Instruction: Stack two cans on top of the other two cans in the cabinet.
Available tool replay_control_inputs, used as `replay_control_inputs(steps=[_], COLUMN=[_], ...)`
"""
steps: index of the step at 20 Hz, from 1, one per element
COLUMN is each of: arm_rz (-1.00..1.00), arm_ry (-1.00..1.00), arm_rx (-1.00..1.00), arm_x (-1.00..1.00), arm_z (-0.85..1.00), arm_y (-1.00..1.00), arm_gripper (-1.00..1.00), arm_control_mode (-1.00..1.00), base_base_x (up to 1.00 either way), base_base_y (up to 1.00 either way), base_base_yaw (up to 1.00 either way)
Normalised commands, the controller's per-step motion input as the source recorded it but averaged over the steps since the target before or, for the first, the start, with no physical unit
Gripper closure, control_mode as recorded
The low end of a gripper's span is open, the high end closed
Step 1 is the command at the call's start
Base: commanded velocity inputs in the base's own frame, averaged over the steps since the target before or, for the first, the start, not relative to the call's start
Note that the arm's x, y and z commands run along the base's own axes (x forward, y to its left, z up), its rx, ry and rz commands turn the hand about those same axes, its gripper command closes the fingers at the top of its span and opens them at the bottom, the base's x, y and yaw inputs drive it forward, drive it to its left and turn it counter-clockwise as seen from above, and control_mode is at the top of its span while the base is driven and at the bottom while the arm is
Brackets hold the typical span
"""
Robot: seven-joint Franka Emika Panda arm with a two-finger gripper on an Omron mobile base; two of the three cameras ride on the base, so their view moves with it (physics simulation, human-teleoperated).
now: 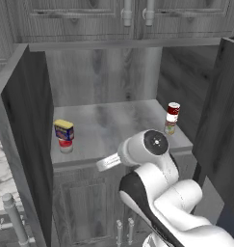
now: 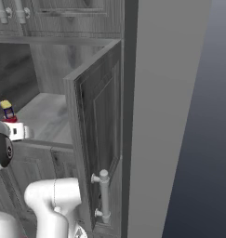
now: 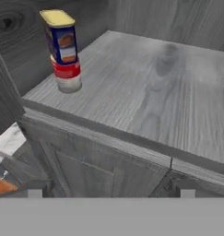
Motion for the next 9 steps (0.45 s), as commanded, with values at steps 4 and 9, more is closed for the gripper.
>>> replay_control_inputs(steps=[4,9], arm_rz=[-0.29,-0.23], arm_ry=[0.0,0.0], arm_rx=[0.07,0.09], arm_x=[-0.5,-0.46], arm_z=[0.02,0.06], arm_y=[-0.44,-0.44], arm_gripper=[-1.0,-1.0], arm_control_mode=[-1.0,-1.0], base_base_x=[0.0,0.0], base_base_y=[0.0,0.0], base_base_yaw=[0.0,0.0])
